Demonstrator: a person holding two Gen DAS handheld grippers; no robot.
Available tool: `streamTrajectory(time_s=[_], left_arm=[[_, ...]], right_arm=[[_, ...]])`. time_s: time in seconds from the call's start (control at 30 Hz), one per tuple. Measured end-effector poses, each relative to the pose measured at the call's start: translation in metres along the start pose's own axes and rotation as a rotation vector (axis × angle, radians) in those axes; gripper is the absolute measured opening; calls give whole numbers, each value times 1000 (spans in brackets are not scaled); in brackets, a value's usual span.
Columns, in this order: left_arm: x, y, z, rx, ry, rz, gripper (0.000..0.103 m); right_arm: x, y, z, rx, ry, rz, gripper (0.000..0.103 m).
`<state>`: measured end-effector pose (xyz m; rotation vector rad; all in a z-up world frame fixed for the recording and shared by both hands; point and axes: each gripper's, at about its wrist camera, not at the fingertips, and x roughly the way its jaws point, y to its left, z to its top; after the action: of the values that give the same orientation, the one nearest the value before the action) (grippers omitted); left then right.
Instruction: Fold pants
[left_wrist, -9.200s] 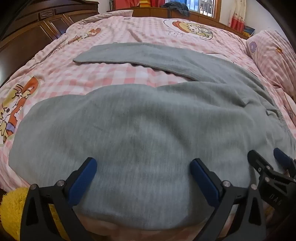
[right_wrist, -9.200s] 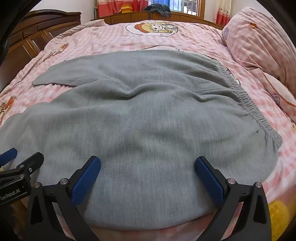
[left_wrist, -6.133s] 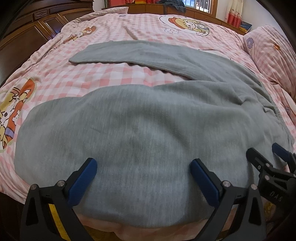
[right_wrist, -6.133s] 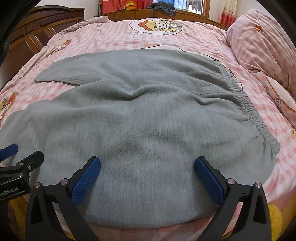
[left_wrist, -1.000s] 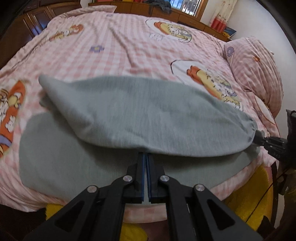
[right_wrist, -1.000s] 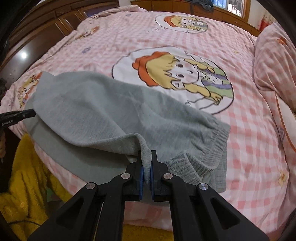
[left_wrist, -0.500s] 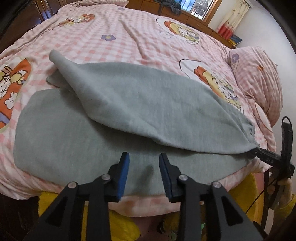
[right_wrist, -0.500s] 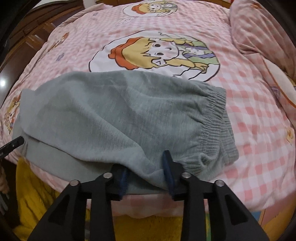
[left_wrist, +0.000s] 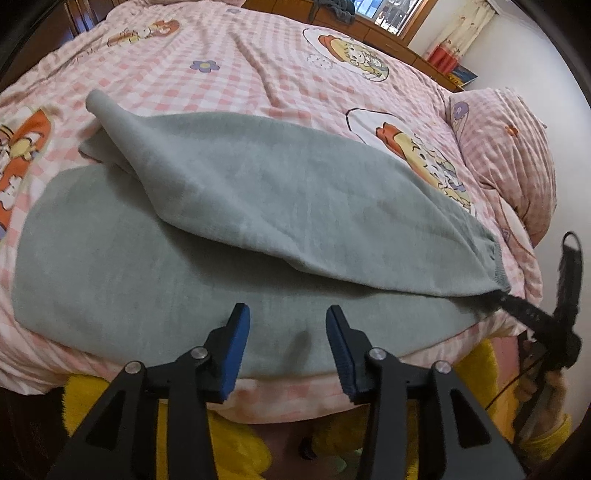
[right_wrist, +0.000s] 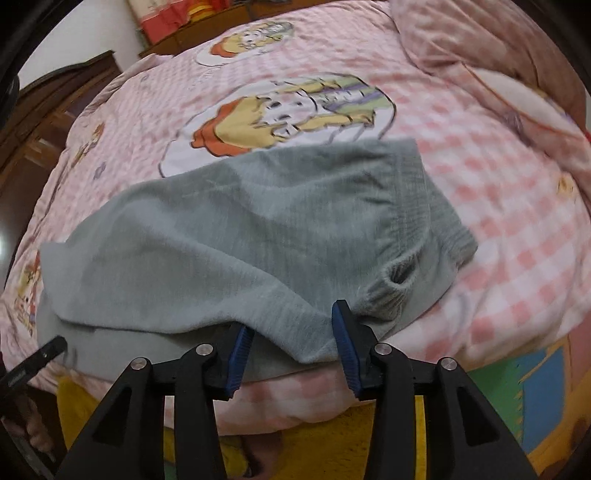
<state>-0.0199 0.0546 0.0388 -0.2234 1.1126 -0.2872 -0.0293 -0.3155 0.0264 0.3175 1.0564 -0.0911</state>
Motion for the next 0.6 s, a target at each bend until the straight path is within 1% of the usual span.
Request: streamTrajectory(time_s=[0.07,0.17,0.27,0.37,0.47,0.6], left_arm=[[3,-1,0,-2,4,1,45],[8,-4,0,-2,15,10,47],[10,-5,3,-14,10,-3,49],[10,-6,8,-31,0,-23,50],[16,-6,14,-53,-3,-36,51],[24,-9,21,-63,-3,-39,51]], right_arm=[[5,2,-1,-12,2,-11,44],[8,5,-3,-29,-4,2,57],[1,7,-4,-48,-11,-2,57],[-19,-2,-8,-30,-42,27,57],[-34,-21,-12,21,-49,35,57],[-41,-53,-12,145,-46,53,57]])
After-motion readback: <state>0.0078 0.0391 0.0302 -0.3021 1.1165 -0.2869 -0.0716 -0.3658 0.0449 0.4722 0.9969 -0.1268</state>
